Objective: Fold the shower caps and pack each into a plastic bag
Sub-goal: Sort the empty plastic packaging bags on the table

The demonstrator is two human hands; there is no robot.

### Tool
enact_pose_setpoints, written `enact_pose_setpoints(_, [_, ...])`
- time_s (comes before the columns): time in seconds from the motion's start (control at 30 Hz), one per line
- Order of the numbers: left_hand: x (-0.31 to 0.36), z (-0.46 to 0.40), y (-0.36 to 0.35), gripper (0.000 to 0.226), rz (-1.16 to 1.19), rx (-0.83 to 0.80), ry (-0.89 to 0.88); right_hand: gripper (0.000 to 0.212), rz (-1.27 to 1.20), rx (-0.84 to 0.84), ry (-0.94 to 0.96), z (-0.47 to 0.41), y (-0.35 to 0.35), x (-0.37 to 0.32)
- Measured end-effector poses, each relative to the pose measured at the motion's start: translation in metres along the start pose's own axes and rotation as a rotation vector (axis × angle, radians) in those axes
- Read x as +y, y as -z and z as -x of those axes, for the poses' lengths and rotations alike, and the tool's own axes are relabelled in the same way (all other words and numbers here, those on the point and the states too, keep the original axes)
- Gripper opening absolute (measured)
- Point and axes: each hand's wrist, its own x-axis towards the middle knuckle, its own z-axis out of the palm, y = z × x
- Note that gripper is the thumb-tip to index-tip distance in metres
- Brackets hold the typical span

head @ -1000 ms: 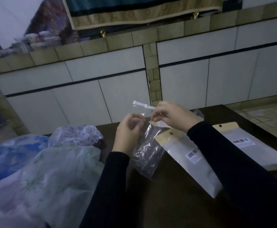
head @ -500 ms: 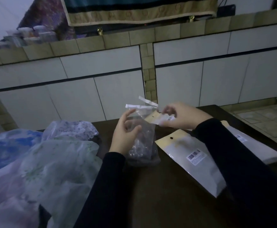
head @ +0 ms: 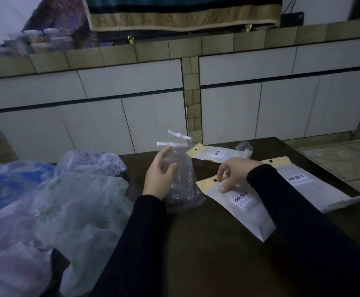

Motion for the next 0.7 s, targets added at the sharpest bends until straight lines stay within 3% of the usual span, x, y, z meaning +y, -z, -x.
enact_pose_setpoints(0.17, [-0.003, 0.0, 0.0, 0.05, -0.046, 0.028, 0.018, 0.017, -0.049, 0.056, 0.049, -0.003, -0.005, 0.004])
enact_pose_setpoints(0.3, [-0.005, -0.001, 0.002, 0.05, -0.101, 0.039, 0.014, 0.021, -0.116, 0.144, 0.037, -0.002, 0.0, 0.003])
enact_pose_setpoints(0.5, [0.001, 0.003, -0.002, 0.048, -0.099, 0.013, 0.008, 0.014, -0.459, 0.68, 0.138, 0.001, 0.013, 0.002])
enact_pose_setpoints(0.7, [0.01, 0.011, -0.011, 0.04, 0.021, 0.004, -0.125, 0.021, -0.361, 0.837, 0.159, -0.008, -0.004, -0.026])
